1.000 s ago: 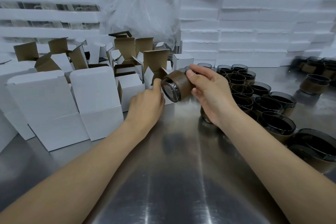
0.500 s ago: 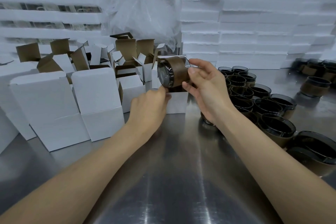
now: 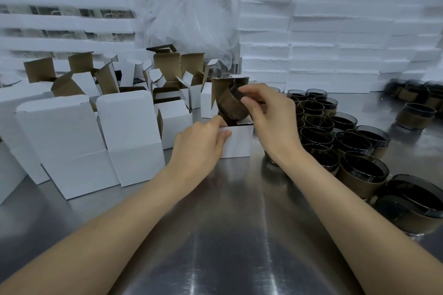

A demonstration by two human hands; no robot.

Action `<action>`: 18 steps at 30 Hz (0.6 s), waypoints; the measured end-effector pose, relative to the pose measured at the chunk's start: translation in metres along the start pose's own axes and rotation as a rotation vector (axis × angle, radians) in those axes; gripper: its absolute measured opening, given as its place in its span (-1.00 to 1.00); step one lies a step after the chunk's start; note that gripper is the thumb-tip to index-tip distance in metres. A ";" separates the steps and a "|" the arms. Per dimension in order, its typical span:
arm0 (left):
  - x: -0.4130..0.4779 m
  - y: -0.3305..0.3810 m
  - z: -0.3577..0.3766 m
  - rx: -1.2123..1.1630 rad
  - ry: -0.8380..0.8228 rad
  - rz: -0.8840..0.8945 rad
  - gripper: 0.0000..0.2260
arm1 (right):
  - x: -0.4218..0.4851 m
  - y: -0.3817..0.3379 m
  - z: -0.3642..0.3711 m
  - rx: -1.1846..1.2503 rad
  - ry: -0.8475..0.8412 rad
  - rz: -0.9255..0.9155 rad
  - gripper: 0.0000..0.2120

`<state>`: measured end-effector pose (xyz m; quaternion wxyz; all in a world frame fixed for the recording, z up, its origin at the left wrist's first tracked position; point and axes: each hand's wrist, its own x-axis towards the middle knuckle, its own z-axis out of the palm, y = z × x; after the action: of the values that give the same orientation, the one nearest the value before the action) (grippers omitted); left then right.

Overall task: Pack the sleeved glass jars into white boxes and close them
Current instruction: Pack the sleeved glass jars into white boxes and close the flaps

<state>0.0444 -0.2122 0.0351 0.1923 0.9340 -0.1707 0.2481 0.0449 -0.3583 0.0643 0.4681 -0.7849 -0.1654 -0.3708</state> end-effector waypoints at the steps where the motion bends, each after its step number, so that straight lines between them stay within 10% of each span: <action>1: 0.000 0.000 0.000 0.003 0.006 0.002 -0.78 | -0.001 0.000 0.002 -0.038 -0.015 -0.039 -0.80; 13: -0.001 -0.003 -0.002 0.030 0.045 0.089 -0.76 | -0.001 -0.008 0.007 0.873 0.123 0.387 -0.81; 18: 0.000 -0.006 -0.001 0.031 0.045 0.085 -0.77 | -0.007 -0.008 0.011 0.905 0.041 0.414 -0.81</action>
<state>0.0465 -0.2068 0.0343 0.1707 0.9230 -0.2020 0.2795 0.0398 -0.3446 0.0605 0.8287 -0.5120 -0.1411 -0.1766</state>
